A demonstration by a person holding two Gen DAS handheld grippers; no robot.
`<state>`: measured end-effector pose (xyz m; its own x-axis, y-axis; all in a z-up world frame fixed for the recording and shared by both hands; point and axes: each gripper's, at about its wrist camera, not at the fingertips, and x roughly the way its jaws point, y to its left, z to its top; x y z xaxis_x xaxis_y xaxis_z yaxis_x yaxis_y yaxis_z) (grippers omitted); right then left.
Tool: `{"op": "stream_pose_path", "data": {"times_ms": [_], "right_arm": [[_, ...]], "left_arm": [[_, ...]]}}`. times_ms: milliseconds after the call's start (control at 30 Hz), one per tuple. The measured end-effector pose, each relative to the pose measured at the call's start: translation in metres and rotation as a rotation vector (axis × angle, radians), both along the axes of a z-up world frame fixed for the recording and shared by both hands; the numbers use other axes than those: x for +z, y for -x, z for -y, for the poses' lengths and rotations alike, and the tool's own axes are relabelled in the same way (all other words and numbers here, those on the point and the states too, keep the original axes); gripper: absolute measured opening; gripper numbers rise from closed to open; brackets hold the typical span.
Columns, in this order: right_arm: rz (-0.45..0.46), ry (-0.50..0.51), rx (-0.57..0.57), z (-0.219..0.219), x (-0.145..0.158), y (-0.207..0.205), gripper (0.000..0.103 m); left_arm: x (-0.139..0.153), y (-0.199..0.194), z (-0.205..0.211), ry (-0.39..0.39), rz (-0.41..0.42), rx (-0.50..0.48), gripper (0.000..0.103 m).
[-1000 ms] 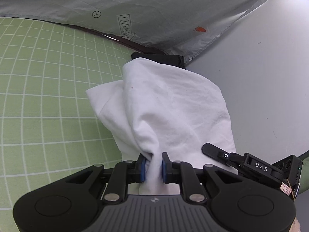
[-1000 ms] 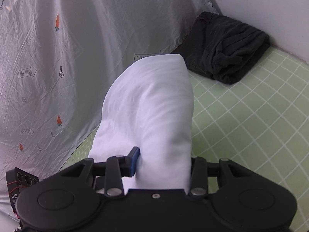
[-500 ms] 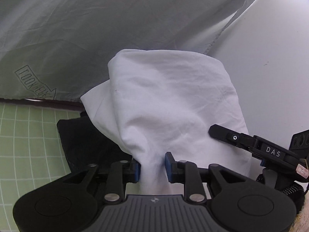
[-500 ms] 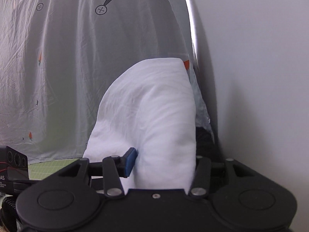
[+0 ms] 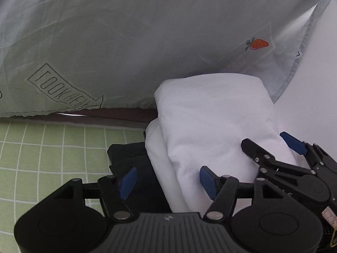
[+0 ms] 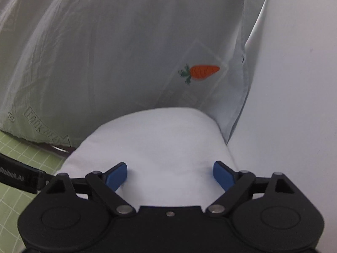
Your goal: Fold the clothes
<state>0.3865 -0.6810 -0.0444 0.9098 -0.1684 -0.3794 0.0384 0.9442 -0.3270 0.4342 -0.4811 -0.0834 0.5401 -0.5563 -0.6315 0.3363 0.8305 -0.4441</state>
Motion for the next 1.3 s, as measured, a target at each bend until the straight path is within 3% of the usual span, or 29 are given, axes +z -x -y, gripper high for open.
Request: {"op": "stream_pose_path", "data": {"times_ms": [100,300,467,533,633,800,933,1167,1300], "right_arm": [[-0.028,0.017,-0.015,-0.001,-0.031,-0.009,0.1],[-0.04,0.045,-0.023,-0.005,-0.032,-0.007,0.101],[0.025,0.064,-0.035,-0.028,0.005,0.033,0.1],[0.06,0.028,-0.03,-0.041,0.026,0.061,0.101],[0.114,-0.101,-0.047,-0.058,0.062,0.115,0.103],[0.121,-0.259,-0.088,-0.09,0.091,0.209,0.103],[0.092,-0.271,-0.116,-0.123,0.093,0.268,0.103],[0.019,-0.307,-0.228,-0.167,0.08,0.355,0.103],[-0.015,-0.335,-0.269,-0.183,0.071,0.386,0.103]], "left_arm": [[-0.002,0.003,-0.005,-0.01,-0.009,-0.009,0.07],[0.027,0.03,-0.024,-0.04,0.075,-0.008,0.069],[0.073,0.086,-0.065,-0.035,0.27,0.026,0.1],[0.094,0.116,-0.082,-0.05,0.352,0.034,0.102],[0.12,0.158,-0.108,-0.076,0.411,0.017,0.103],[0.146,0.229,-0.132,-0.108,0.435,0.03,0.103],[0.15,0.28,-0.147,-0.112,0.429,0.006,0.103],[0.134,0.343,-0.16,-0.209,0.407,-0.056,0.103],[0.121,0.367,-0.169,-0.221,0.369,-0.068,0.103]]}}
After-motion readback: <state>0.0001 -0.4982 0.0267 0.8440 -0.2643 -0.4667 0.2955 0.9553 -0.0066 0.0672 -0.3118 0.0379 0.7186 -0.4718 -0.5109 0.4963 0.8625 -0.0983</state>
